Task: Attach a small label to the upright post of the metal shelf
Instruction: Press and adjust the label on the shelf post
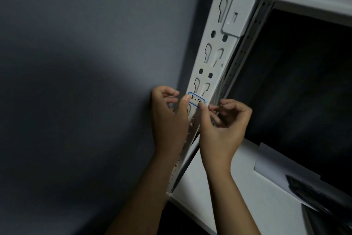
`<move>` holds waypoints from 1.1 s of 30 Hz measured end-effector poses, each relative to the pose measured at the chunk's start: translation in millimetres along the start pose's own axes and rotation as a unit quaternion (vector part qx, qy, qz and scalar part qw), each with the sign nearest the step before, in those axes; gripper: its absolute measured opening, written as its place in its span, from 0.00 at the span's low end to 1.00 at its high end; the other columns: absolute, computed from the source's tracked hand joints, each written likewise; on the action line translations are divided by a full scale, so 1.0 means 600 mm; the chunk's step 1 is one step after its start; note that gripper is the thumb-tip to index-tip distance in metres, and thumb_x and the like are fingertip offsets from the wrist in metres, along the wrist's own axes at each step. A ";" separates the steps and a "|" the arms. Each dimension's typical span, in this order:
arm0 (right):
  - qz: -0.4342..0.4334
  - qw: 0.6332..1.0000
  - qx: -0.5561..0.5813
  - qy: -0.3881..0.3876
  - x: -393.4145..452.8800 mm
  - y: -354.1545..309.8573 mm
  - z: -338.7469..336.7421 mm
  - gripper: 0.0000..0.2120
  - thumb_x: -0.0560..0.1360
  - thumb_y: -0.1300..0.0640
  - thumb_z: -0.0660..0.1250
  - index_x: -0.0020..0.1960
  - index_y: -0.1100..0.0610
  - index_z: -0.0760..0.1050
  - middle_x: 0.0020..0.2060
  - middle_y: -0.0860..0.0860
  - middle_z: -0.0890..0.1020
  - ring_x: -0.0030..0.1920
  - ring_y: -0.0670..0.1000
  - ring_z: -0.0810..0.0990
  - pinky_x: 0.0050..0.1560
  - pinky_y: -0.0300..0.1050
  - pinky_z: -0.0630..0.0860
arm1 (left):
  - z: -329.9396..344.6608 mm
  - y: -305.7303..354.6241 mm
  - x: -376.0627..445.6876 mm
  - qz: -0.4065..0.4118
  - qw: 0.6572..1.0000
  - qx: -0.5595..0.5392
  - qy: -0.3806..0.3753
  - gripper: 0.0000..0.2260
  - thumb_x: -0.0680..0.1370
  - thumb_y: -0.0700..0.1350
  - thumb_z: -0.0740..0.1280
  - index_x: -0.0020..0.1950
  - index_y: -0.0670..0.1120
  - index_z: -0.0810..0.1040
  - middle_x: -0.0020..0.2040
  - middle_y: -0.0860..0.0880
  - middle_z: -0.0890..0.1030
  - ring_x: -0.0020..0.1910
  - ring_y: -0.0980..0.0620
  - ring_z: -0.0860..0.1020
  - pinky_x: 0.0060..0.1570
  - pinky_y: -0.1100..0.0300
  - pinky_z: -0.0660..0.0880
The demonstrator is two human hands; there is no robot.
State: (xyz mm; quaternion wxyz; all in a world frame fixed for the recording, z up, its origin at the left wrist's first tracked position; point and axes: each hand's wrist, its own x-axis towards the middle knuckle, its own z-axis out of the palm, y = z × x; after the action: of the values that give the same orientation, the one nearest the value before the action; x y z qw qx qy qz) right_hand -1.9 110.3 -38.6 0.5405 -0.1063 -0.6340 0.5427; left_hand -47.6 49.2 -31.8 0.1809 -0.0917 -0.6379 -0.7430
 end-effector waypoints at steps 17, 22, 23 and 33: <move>0.099 0.983 -0.132 -0.075 0.023 -0.028 0.033 0.14 0.70 0.54 0.75 0.50 0.46 0.73 0.40 0.40 0.81 0.43 0.44 0.83 0.50 0.51 0.81 | -0.025 -0.007 0.003 -0.082 0.990 -0.044 -0.102 0.11 0.80 0.39 0.58 0.46 0.53 0.75 0.49 0.51 0.82 0.49 0.57 0.80 0.50 0.58 0.77; 0.116 0.976 -0.025 -0.184 0.043 -0.038 0.000 0.13 0.75 0.66 0.68 0.58 0.56 0.75 0.46 0.44 0.84 0.47 0.41 0.84 0.49 0.36 0.80 | -0.027 -0.007 0.006 -0.086 0.990 -0.032 -0.108 0.10 0.80 0.41 0.58 0.47 0.53 0.75 0.49 0.51 0.82 0.47 0.57 0.81 0.48 0.57 0.78; 0.113 0.973 -0.018 -0.202 0.043 -0.038 -0.008 0.14 0.76 0.66 0.67 0.60 0.57 0.75 0.47 0.45 0.84 0.48 0.40 0.83 0.49 0.34 0.78 | -0.026 -0.007 0.006 -0.086 0.990 -0.033 -0.109 0.10 0.80 0.41 0.57 0.47 0.53 0.75 0.48 0.51 0.82 0.47 0.57 0.81 0.47 0.57 0.78; -0.258 0.913 -0.176 -0.264 0.047 -0.087 0.009 0.18 0.71 0.66 0.56 0.56 0.64 0.80 0.53 0.58 0.83 0.57 0.54 0.81 0.61 0.51 0.75 | -0.040 0.000 0.022 -0.091 0.985 -0.083 -0.120 0.12 0.80 0.35 0.56 0.46 0.50 0.74 0.44 0.53 0.80 0.41 0.62 0.79 0.41 0.71 0.72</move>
State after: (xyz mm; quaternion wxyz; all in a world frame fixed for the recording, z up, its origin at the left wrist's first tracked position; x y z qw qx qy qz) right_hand 6.5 107.1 20.5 0.4470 0.1147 -0.8442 0.2727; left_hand -57.6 24.0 -31.3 0.0260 -0.1367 -0.5967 -0.7903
